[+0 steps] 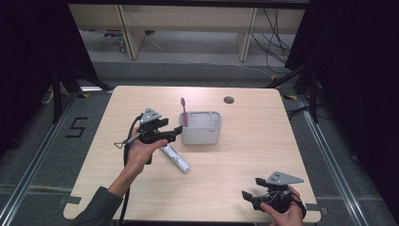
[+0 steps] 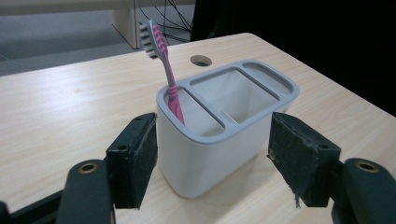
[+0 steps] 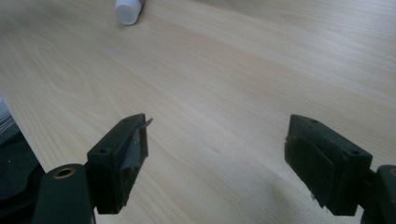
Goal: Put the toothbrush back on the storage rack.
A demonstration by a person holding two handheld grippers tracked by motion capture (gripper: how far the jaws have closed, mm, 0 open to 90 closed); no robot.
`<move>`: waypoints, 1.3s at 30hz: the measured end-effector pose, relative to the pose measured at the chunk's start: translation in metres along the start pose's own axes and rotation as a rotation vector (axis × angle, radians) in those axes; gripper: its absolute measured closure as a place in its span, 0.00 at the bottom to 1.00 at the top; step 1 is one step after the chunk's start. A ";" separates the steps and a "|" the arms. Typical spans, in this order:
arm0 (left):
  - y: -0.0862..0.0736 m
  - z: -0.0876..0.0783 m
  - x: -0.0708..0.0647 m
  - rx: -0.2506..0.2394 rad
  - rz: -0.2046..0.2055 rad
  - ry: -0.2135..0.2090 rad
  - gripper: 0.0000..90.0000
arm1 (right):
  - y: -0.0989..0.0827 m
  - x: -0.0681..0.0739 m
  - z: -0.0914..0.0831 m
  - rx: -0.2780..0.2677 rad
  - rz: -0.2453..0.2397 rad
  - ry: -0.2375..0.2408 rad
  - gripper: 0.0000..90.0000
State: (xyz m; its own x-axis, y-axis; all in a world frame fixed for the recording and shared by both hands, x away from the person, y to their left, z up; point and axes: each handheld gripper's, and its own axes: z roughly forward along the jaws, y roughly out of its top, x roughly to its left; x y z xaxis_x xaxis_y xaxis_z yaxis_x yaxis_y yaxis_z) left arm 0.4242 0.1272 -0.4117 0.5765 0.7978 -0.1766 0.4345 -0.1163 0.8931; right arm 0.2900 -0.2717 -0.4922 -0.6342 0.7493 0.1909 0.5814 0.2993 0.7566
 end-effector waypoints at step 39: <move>-0.076 -0.029 -0.020 0.108 0.038 -0.061 0.29 | -0.001 -0.001 -0.002 -0.010 0.007 0.018 0.25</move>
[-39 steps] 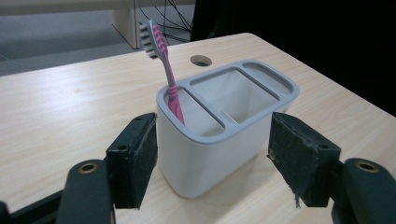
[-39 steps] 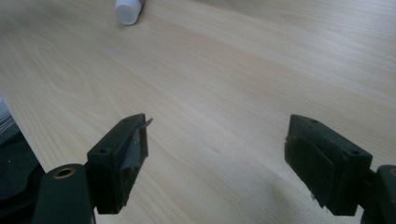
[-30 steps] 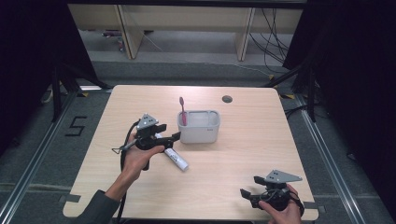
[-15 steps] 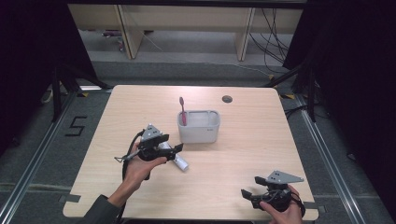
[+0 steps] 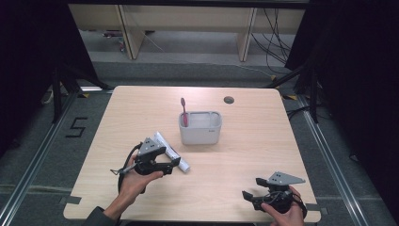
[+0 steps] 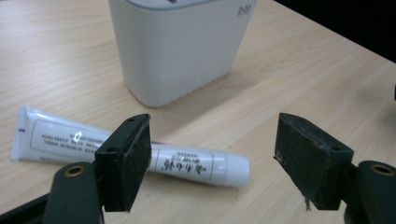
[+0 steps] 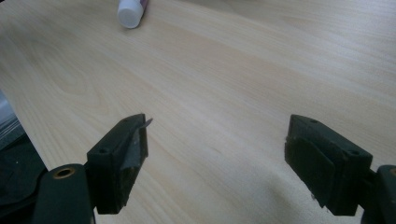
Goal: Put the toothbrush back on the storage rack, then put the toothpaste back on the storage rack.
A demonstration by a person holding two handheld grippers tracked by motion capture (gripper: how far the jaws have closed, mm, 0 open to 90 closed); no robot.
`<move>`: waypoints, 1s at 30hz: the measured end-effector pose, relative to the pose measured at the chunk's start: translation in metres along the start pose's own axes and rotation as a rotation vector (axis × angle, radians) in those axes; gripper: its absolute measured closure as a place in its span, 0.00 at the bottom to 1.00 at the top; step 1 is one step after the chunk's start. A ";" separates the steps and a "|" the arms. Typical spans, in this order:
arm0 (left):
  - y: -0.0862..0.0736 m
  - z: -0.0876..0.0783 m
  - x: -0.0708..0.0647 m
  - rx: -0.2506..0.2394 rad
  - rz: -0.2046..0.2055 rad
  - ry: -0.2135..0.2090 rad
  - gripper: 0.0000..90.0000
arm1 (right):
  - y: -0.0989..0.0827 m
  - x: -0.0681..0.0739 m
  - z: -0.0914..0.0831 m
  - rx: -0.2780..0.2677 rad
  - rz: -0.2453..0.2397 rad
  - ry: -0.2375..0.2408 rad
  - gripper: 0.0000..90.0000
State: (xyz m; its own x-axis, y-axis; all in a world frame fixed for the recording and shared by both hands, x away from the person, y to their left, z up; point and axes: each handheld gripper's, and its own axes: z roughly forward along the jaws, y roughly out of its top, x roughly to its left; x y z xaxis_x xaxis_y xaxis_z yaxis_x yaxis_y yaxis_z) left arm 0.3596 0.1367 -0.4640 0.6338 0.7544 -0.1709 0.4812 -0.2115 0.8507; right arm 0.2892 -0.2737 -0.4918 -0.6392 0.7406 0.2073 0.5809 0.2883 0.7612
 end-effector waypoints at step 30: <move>-0.048 -0.027 -0.009 0.051 0.037 0.000 0.27 | -0.001 -0.001 0.001 -0.002 -0.026 -0.006 0.26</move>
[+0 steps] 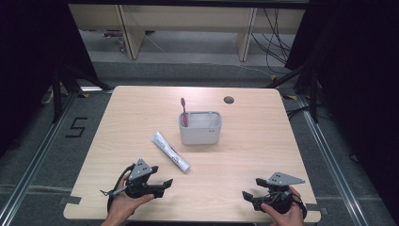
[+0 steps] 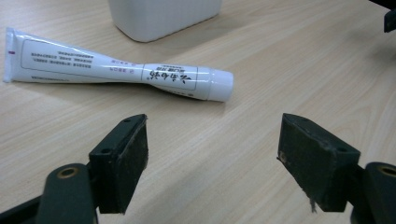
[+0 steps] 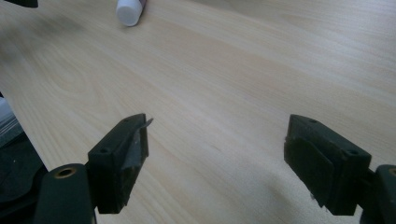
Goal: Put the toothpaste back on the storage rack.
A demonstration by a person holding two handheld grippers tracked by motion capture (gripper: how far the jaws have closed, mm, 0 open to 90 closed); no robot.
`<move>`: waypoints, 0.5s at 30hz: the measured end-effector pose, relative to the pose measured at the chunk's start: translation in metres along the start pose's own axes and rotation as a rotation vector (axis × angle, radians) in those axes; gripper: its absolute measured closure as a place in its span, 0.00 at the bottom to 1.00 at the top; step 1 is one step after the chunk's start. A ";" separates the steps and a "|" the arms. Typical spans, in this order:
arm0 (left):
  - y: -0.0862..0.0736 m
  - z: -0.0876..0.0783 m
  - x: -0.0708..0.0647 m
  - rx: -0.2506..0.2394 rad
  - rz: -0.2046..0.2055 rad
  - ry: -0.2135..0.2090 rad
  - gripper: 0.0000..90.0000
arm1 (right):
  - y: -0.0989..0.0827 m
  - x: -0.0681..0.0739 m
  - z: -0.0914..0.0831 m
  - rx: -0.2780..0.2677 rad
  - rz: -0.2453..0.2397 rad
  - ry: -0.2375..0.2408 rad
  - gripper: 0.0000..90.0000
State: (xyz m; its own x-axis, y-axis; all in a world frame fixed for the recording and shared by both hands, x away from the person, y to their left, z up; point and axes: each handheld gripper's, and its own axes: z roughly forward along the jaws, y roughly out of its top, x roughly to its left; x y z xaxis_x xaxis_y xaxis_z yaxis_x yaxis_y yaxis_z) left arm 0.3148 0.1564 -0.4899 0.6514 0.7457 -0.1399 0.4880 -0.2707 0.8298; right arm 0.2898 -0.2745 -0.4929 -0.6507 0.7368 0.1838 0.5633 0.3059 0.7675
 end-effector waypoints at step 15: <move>0.011 0.007 0.000 -0.038 0.057 -0.033 0.77 | 0.000 0.000 0.000 -0.004 0.001 -0.016 0.26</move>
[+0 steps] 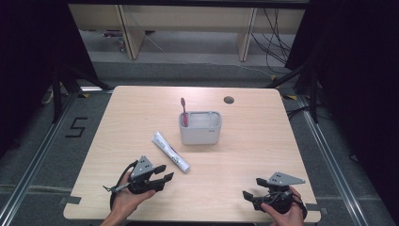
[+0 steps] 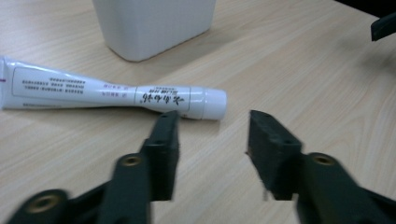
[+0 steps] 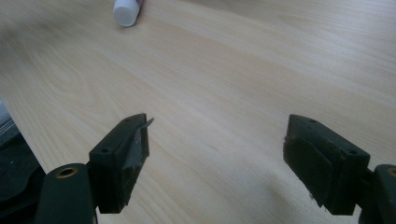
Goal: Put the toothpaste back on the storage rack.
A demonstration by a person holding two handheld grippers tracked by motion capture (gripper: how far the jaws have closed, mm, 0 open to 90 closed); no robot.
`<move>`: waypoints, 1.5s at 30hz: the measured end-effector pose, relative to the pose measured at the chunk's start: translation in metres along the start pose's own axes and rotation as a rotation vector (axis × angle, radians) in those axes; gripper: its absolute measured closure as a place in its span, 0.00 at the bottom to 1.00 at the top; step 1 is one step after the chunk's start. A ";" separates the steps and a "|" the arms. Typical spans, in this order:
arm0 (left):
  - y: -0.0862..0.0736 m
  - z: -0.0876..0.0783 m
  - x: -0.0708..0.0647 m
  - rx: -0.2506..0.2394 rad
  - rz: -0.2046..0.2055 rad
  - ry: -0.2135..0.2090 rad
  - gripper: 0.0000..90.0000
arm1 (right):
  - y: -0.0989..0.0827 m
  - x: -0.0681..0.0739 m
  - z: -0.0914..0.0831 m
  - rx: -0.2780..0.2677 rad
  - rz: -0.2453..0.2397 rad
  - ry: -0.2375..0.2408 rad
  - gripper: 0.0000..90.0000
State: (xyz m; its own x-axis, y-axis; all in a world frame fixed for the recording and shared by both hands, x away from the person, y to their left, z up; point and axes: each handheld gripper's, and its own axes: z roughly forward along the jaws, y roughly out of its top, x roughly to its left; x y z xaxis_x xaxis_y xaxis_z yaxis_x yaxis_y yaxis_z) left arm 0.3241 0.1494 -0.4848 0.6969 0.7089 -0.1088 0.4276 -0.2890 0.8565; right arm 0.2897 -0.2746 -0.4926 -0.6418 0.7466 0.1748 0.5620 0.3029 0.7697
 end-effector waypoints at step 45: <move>0.045 0.087 0.012 0.114 0.061 -0.036 0.98 | 0.000 0.002 0.001 0.020 0.011 0.005 0.26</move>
State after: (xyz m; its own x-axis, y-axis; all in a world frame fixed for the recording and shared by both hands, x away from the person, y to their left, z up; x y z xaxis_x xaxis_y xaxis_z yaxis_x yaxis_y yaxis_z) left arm 0.4015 0.0893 -0.4914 0.7429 0.6648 -0.0784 0.4455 -0.4036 0.7992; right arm 0.2893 -0.2722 -0.4930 -0.6381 0.7472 0.1859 0.5791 0.3066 0.7554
